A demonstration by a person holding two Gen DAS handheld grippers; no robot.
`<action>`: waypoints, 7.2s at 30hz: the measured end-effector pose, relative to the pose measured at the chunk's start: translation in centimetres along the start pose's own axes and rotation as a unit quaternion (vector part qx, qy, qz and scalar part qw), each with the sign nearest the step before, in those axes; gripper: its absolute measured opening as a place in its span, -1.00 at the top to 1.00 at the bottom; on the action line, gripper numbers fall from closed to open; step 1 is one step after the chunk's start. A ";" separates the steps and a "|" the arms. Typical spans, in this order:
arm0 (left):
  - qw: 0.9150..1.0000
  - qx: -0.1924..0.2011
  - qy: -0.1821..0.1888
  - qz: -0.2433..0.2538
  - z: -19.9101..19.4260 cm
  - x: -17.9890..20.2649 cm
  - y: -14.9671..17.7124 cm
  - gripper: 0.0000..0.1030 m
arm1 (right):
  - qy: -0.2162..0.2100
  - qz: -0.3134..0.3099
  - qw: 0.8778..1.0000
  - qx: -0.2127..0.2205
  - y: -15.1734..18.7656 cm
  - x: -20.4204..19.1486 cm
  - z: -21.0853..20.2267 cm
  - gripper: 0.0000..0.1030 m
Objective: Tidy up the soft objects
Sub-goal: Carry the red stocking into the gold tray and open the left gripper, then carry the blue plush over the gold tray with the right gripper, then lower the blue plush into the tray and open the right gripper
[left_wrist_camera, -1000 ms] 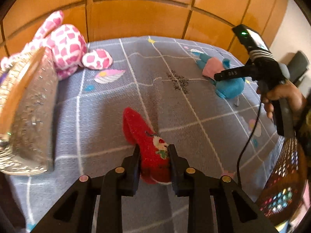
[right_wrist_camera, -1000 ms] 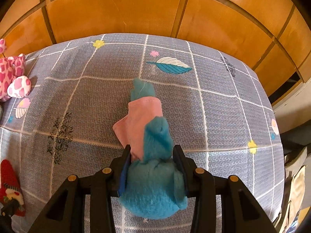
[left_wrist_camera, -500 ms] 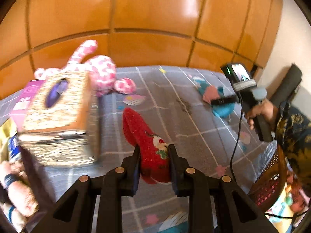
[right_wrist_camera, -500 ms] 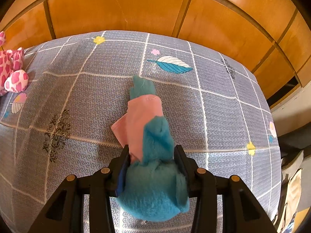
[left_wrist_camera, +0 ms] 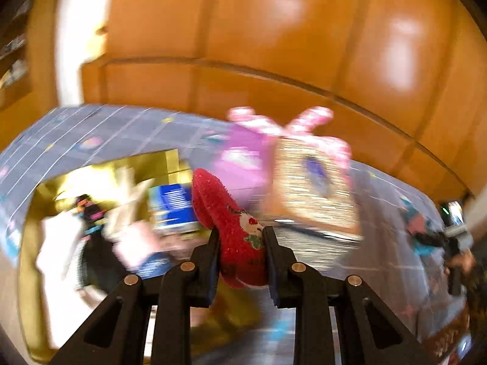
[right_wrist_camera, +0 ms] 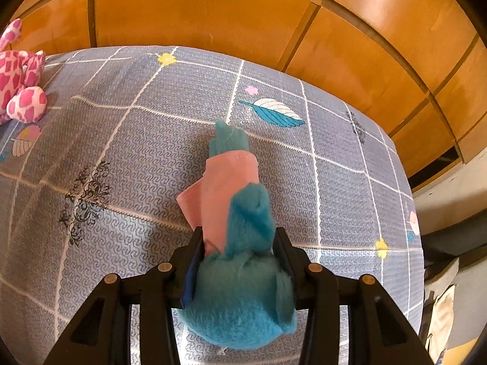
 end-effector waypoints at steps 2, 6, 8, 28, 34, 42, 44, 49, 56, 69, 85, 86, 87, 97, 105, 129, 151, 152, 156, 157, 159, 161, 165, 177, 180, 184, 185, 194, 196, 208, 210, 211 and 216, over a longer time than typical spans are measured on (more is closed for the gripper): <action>0.999 -0.003 -0.032 -0.023 0.1 -3.1 -0.1 0.50 | 0.002 -0.003 1.000 0.001 0.0 0.0 -0.1 0.14; 0.993 0.000 -0.098 -0.068 0.1 -9.0 -0.6 0.49 | 0.003 -0.005 1.000 0.001 0.0 0.2 0.1 0.14; 0.989 -0.008 -0.126 -0.080 0.5 -11.4 -0.6 0.49 | 0.005 -0.007 1.000 0.001 0.0 0.2 0.1 0.14; 0.968 -0.022 -0.237 -0.075 0.4 -16.1 1.4 -0.46 | 0.019 -0.029 0.999 0.007 0.2 -0.5 0.1 0.14; 0.974 0.014 -0.220 -0.044 -1.8 -13.1 0.8 -0.68 | 0.025 -0.041 0.999 0.013 0.3 -0.8 -0.1 0.14; 0.983 0.025 -0.184 -0.013 -2.6 -9.4 0.3 -0.72 | 0.027 -0.048 0.998 0.015 0.4 -1.1 -0.4 0.14; 0.984 0.024 -0.176 -0.007 -2.5 -8.7 0.4 -0.72 | 0.027 -0.049 0.998 0.015 0.5 -1.1 -0.5 0.14; 0.988 0.021 -0.156 0.008 -2.5 -7.1 0.7 -0.72 | 0.025 -0.046 0.999 0.013 0.3 -1.1 -0.4 0.15; 0.990 0.020 -0.138 0.021 -2.6 -5.8 0.8 -0.73 | 0.023 -0.013 1.000 0.013 -0.9 -1.2 -1.1 0.26; 0.992 0.016 -0.123 0.020 -3.0 -5.5 1.5 -0.76 | -0.073 -0.007 0.993 0.089 -5.0 -8.7 -6.9 0.26; 0.993 0.024 -0.109 0.029 -4.1 -4.8 1.7 -0.76 | -0.214 -0.048 0.955 0.201 -11.0 -20.4 -17.2 0.26; 0.993 0.023 -0.109 0.029 -4.1 -4.8 1.7 -0.77 | -0.220 -0.051 0.953 0.204 -11.3 -21.2 -17.6 0.26; 0.993 0.023 -0.110 0.029 -4.2 -4.8 1.8 -0.77 | -0.228 -0.055 0.950 0.208 -11.6 -22.2 -18.1 0.26; 0.993 0.018 -0.117 0.009 -4.7 -6.5 2.4 -0.79 | -0.259 -0.064 0.938 0.220 -12.2 -26.4 -20.4 0.26; 0.988 0.020 -0.150 -0.033 -5.6 -10.1 2.5 -0.80 | -0.279 -0.019 0.943 0.182 -11.0 -24.9 -20.3 0.26; 0.982 0.037 -0.186 -0.015 -7.2 -11.2 1.7 -0.93 | -0.386 -0.097 0.904 0.157 -10.3 -38.9 -23.6 0.26; 0.981 0.020 -0.193 -0.033 -6.7 -13.1 2.2 -0.99 | -0.403 -0.213 0.883 0.111 -6.4 -51.5 -21.8 0.26; 0.980 0.019 -0.193 -0.034 -6.6 -13.1 2.3 -0.99 | -0.399 -0.213 0.885 0.111 -6.6 -51.7 -21.6 0.27; 0.980 0.019 -0.195 -0.037 -6.7 -13.2 2.4 -0.99 | -0.369 -0.219 0.897 0.109 -7.1 -53.2 -20.4 0.29; 0.980 0.019 -0.195 -0.038 -6.7 -13.3 2.4 -0.99 | -0.361 -0.220 0.900 0.108 -7.1 -53.4 -20.1 0.29; 0.979 0.021 -0.198 -0.040 -6.7 -13.4 2.4 -0.99 | -0.361 -0.213 0.902 0.102 -7.3 -53.5 -19.7 0.29; 0.979 0.020 -0.199 -0.040 -6.7 -13.5 2.4 -0.99 | -0.373 -0.206 0.899 0.105 -7.3 -53.1 -19.9 0.25; 0.979 0.021 -0.201 -0.040 -6.7 -13.4 2.4 -0.99 | -0.400 -0.182 0.892 0.105 -7.6 -51.9 -20.7 0.10; 0.978 0.026 -0.204 -0.046 -6.9 -13.6 2.4 -0.99 | -0.413 -0.154 0.886 0.145 -7.8 -47.2 -23.8 -0.23; 0.977 0.029 -0.204 -0.045 -7.0 -13.5 2.3 -0.99 | -0.419 -0.160 0.883 0.139 -7.2 -47.2 -24.0 -0.10; 0.978 0.032 -0.203 -0.042 -7.2 -13.1 2.0 -0.99 | -0.391 -0.190 0.889 0.143 -6.3 -48.9 -23.1 0.35; 0.978 0.032 -0.203 -0.042 -7.2 -13.0 2.0 -0.99 | -0.389 -0.191 0.890 0.142 -6.4 -49.1 -22.8 0.35; 0.980 0.036 -0.194 -0.035 -7.5 -11.6 1.9 -0.99 | -0.404 -0.153 0.890 0.147 -7.2 -47.5 -23.2 0.17; 0.980 0.035 -0.194 -0.033 -7.5 -11.3 1.9 -0.99 | -0.402 -0.145 0.890 0.158 -7.0 -46.5 -24.0 0.11; 0.978 0.063 -0.196 -0.026 -8.3 -8.4 2.0 -0.99 | -0.331 -0.086 0.915 0.213 -4.0 -39.7 -26.0 0.08; 0.978 0.068 -0.196 -0.020 -8.4 -7.7 2.0 -0.99 | -0.316 -0.071 0.921 0.217 -3.4 -38.6 -25.9 0.07; 0.978 0.070 -0.196 -0.019 -8.4 -7.4 2.0 -0.99 | -0.309 -0.068 0.923 0.218 -3.1 -38.2 -25.9 0.07; 0.977 0.071 -0.200 -0.005 -8.2 -6.2 2.3 -0.99 | -0.291 -0.057 0.930 0.215 -2.3 -37.0 -25.3 0.07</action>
Point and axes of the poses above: each gripper's, at about its wrist camera, not at the fingertips, and z roughly the way its jaws point, x to its right, y to its underside, the point moved 3 cm from there along z, roughly the way its jaws point, and after that the axes turned 12 degrees about x, right-handed, at the moved point
